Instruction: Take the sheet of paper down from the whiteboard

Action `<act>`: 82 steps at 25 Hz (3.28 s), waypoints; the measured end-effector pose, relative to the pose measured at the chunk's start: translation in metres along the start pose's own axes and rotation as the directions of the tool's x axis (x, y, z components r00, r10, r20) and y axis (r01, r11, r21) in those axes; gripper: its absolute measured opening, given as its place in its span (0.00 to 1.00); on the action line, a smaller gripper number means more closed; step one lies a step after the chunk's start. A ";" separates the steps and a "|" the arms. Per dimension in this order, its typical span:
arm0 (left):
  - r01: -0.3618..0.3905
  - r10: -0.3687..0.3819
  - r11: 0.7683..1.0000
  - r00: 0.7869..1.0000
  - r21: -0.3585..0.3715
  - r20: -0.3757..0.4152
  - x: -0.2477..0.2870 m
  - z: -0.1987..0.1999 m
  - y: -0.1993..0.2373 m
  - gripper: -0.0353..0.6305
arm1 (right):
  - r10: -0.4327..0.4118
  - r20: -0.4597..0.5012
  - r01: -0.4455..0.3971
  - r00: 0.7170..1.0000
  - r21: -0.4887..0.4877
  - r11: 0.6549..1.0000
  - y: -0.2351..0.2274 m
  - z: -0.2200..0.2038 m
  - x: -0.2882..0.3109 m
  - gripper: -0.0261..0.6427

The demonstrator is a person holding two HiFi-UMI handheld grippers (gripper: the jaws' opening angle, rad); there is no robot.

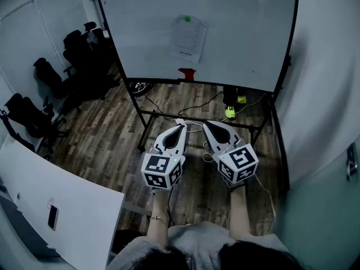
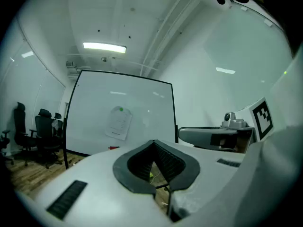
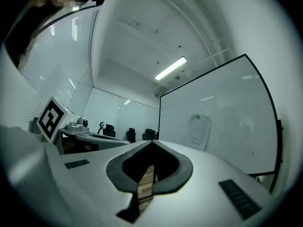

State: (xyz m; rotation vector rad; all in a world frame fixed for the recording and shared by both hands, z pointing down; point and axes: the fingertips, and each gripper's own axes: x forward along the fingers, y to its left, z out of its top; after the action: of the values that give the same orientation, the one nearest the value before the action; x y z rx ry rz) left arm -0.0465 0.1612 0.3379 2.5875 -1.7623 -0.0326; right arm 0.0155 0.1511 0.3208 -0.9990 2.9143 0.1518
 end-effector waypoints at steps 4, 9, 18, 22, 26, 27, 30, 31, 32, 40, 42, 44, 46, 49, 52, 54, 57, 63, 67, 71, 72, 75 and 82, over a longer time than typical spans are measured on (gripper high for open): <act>0.000 0.000 1.000 1.000 -0.017 -0.005 0.004 -0.002 0.001 0.06 | -0.001 -0.013 0.001 1.000 0.011 1.000 -0.004 -0.007 0.003 0.04; -0.016 0.016 1.000 0.999 -0.007 -0.029 0.007 -0.011 0.002 0.06 | 0.000 -0.012 0.000 1.000 0.028 1.000 -0.007 -0.013 0.004 0.04; -0.043 0.043 0.999 0.999 -0.005 -0.032 0.020 -0.014 -0.003 0.06 | 0.028 -0.010 -0.027 1.000 0.030 0.999 -0.021 -0.015 0.003 0.04; -0.087 0.087 0.996 0.994 0.004 -0.072 0.019 -0.025 0.004 0.06 | 0.023 -0.003 -0.023 1.000 0.058 0.998 -0.028 -0.021 0.002 0.04; -0.144 0.144 0.989 0.988 -0.007 -0.064 0.014 -0.033 0.007 0.06 | 0.048 0.008 -0.048 0.999 0.098 0.994 -0.030 -0.027 0.003 0.04; -0.152 0.151 0.988 0.986 -0.010 -0.066 0.014 -0.036 0.007 0.06 | 0.057 0.010 -0.058 0.998 0.107 0.993 -0.029 -0.029 0.004 0.04; -0.166 0.165 0.986 0.983 -0.004 -0.077 0.021 -0.037 0.007 0.06 | 0.082 0.005 -0.082 0.997 0.114 0.990 -0.028 -0.033 0.008 0.04; -0.168 0.168 0.986 0.983 -0.002 -0.074 0.024 -0.036 0.007 0.06 | 0.084 0.005 -0.084 0.996 0.114 0.990 -0.031 -0.033 0.009 0.04; -0.168 0.168 0.986 0.983 -0.002 -0.071 0.027 -0.036 0.006 0.06 | 0.083 0.006 -0.083 0.997 0.114 0.990 -0.035 -0.034 0.010 0.04; -0.126 0.125 0.992 0.990 -0.008 -0.068 0.069 -0.037 0.015 0.06 | 0.054 -0.007 -0.053 0.999 0.099 0.994 -0.072 -0.038 0.030 0.04; -0.087 0.085 0.996 0.995 -0.031 -0.055 0.083 -0.034 0.019 0.06 | 0.043 -0.006 -0.042 0.999 0.083 0.996 -0.083 -0.036 0.040 0.04; -0.045 0.043 0.998 0.998 -0.053 -0.047 0.095 -0.029 0.024 0.06 | 0.035 -0.004 -0.035 0.999 0.077 0.996 -0.091 -0.034 0.052 0.04; -0.028 0.026 0.999 0.998 -0.044 -0.048 0.105 -0.023 0.033 0.06 | 0.033 -0.003 -0.032 0.999 0.079 0.996 -0.097 -0.032 0.065 0.04; -0.030 0.030 1.000 0.998 -0.003 -0.056 0.121 -0.016 0.049 0.06 | 0.033 -0.011 -0.032 0.999 0.074 0.997 -0.107 -0.030 0.086 0.04; -0.031 0.032 0.999 0.997 0.012 -0.067 0.137 -0.018 0.064 0.06 | 0.031 -0.016 -0.030 0.999 0.072 0.997 -0.117 -0.031 0.108 0.04; -0.036 0.036 0.999 0.997 0.006 -0.067 0.146 -0.021 0.076 0.06 | 0.036 -0.022 -0.034 0.999 0.072 0.997 -0.121 -0.033 0.121 0.04; -0.038 0.037 0.999 0.997 -0.003 -0.062 0.158 -0.021 0.094 0.06 | 0.032 -0.035 -0.029 0.999 0.073 0.997 -0.128 -0.037 0.140 0.04; -0.038 0.037 0.999 0.998 -0.030 -0.060 0.188 -0.025 0.126 0.06 | 0.010 -0.052 -0.006 0.999 0.077 0.997 -0.149 -0.046 0.172 0.04; -0.020 0.017 0.998 0.998 -0.051 -0.054 0.210 -0.023 0.144 0.06 | -0.011 -0.054 0.015 0.998 0.078 0.997 -0.165 -0.049 0.192 0.04; -0.011 0.009 0.999 0.999 -0.036 -0.049 0.232 -0.021 0.162 0.06 | -0.034 -0.050 0.038 0.998 0.076 0.996 -0.183 -0.051 0.213 0.04; -0.009 0.008 0.999 0.999 -0.032 -0.051 0.237 -0.022 0.166 0.06 | -0.040 -0.048 0.044 0.998 0.076 0.996 -0.187 -0.052 0.218 0.04; -0.001 -0.002 0.999 0.998 -0.038 -0.059 0.246 -0.030 0.174 0.06 | -0.058 -0.044 0.062 0.997 0.091 0.994 -0.193 -0.061 0.226 0.04; 0.013 -0.015 1.000 0.998 -0.028 -0.065 0.268 -0.032 0.190 0.06 | -0.074 -0.030 0.077 0.997 0.104 0.992 -0.216 -0.065 0.248 0.04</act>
State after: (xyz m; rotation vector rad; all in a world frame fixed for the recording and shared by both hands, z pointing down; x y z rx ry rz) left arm -0.1247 -0.1584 0.3710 2.5512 -1.7100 0.0260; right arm -0.0491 -0.1771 0.3482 -1.1003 2.8676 -0.0184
